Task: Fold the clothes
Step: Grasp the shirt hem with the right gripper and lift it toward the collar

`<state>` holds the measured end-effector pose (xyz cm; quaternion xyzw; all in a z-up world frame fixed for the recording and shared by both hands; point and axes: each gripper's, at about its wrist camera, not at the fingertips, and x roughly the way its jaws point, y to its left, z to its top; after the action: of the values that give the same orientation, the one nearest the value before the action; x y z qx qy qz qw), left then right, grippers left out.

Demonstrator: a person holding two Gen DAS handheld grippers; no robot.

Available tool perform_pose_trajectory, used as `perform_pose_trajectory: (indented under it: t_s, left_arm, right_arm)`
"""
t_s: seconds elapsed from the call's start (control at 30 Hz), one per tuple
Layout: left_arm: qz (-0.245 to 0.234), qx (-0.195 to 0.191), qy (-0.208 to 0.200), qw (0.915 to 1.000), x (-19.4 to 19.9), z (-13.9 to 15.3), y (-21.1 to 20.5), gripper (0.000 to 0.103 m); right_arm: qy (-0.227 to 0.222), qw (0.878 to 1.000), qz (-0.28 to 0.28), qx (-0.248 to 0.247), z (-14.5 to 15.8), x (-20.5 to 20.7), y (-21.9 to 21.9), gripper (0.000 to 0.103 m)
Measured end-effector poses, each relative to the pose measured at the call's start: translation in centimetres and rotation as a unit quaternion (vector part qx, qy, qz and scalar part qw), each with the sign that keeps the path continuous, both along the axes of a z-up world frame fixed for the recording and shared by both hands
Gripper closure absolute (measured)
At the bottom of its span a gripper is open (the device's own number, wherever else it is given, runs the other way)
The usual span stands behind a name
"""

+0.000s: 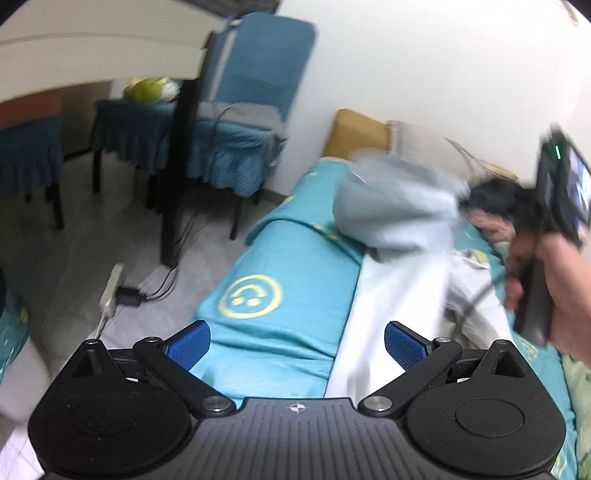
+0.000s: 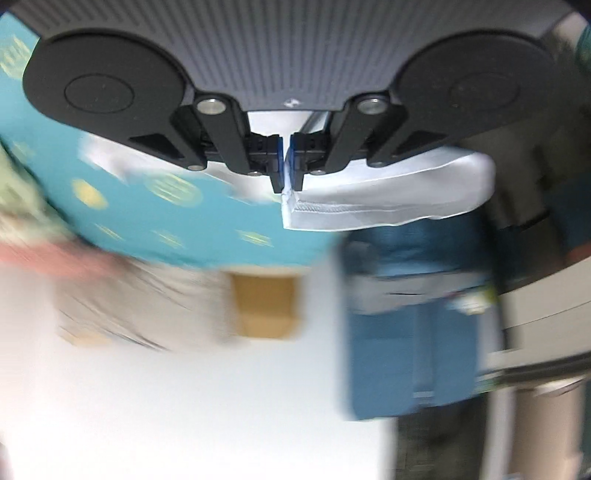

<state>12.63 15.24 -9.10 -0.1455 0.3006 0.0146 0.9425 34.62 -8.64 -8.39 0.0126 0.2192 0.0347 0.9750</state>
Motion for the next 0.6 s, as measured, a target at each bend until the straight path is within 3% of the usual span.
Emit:
perform_pose_trajectory:
  t_s: [0.1,0.2,0.27,0.33,0.37,0.5,0.6]
  left_arm:
    - [-0.023,0.015,0.003,0.9996,0.4,-0.2,-1.8,0.001]
    - [-0.034,0.031,0.01,0.9989,1.3,-0.5,-3.3,0.001]
    - [-0.037,0.034,0.013,0.9986,1.7,-0.8,-4.0,0.001]
    - [-0.04,0.039,0.016,0.9983,2.0,-1.1,-4.7,0.001]
    - [-0.042,0.042,0.017,0.9981,2.1,-1.2,-5.0,0.001]
    - [-0.039,0.046,0.024,0.9979,2.8,-1.8,-5.5,0.001]
    - [-0.034,0.042,0.032,0.998,3.5,-2.3,-4.7,0.001]
  right_arm:
    - [0.057,0.997,-0.059,0.012,-2.9,-0.8,-6.4,0.096]
    - [0.1,0.993,-0.064,0.011,-5.3,-3.0,-10.8,0.09]
    - [0.103,0.993,-0.048,-0.01,-6.0,-4.8,-12.3,0.073]
    - [0.09,0.996,-0.017,-0.023,-6.0,-6.4,-12.8,0.029]
    - [0.078,0.996,0.004,-0.033,-5.8,-6.8,-12.4,0.022]
    - [0.029,0.991,0.099,-0.084,-4.7,-7.5,-9.4,0.019]
    - [0.025,0.973,0.192,-0.122,-4.3,-7.0,-5.5,0.019]
